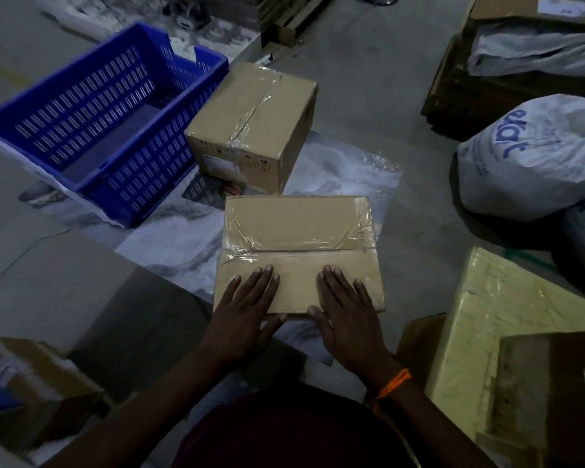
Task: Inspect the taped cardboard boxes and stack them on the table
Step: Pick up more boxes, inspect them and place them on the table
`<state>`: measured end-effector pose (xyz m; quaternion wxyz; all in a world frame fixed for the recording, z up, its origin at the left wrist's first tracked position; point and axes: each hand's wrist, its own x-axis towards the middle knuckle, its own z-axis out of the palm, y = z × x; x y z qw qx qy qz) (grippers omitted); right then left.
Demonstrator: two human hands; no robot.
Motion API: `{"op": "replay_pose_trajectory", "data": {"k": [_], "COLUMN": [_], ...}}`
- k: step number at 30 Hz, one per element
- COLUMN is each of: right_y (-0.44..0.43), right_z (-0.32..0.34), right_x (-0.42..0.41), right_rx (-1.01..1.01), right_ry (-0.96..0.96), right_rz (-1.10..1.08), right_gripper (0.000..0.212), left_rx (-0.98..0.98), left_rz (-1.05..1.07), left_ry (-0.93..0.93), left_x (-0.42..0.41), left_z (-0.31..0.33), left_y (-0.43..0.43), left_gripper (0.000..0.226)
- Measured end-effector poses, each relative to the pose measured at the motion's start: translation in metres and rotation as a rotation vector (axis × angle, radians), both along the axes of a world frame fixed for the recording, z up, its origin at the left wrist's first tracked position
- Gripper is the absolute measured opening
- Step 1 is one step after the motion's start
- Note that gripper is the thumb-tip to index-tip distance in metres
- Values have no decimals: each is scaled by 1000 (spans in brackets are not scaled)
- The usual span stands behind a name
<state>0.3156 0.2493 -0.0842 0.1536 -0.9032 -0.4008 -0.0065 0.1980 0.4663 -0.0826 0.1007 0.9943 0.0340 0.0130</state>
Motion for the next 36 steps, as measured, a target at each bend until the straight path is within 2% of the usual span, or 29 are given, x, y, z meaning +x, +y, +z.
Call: {"op": "replay_pose_trajectory", "data": {"k": [5, 7, 10, 12, 15, 16, 18, 19, 21, 25, 28, 29, 31, 33, 36], "right_y": [3, 3, 7, 13, 25, 28, 30, 30, 26, 14, 11, 9, 6, 3, -1], "right_z": [9, 13, 17, 16, 37, 42, 49, 50, 50, 56, 71, 76, 83, 88, 91], "right_x": [20, 40, 73, 96, 122, 128, 132, 131, 128, 121, 112, 110, 106, 102, 94], "right_rx": [63, 163, 214, 267, 370, 407, 504, 541, 624, 871, 1049, 1091, 1179, 1269, 1306], "right_ry": [86, 126, 76, 139, 549, 651, 715, 716, 739, 764, 717, 725, 774, 860, 912], "right_rz": [44, 46, -112, -302, -516, -561, -604, -613, -639, -752, -771, -766, -742, -729, -748], "right_gripper": [57, 49, 50, 50, 46, 44, 36, 30, 15, 21, 12, 7, 4, 11, 24], "left_rx": [-153, -273, -270, -334, -662, -785, -1053, -1139, -1165, -1184, -1289, -1311, -1381, -1502, -1502], "left_rz": [8, 20, 174, 371, 670, 760, 866, 877, 829, 843, 909, 907, 913, 946, 980], "left_ry": [14, -8, -159, -177, -155, -122, -53, -40, -72, -203, -277, -305, -376, -452, -506], "left_x": [14, 24, 38, 48, 69, 76, 84, 84, 81, 70, 62, 61, 59, 56, 51], "left_z": [19, 31, 33, 41, 60, 68, 79, 81, 81, 78, 80, 81, 83, 92, 100], "left_y": [7, 17, 37, 42, 49, 52, 54, 53, 54, 53, 54, 55, 55, 50, 41], "left_gripper": [74, 62, 44, 57, 65, 62, 41, 32, 30, 42, 67, 66, 48, 37, 38]}}
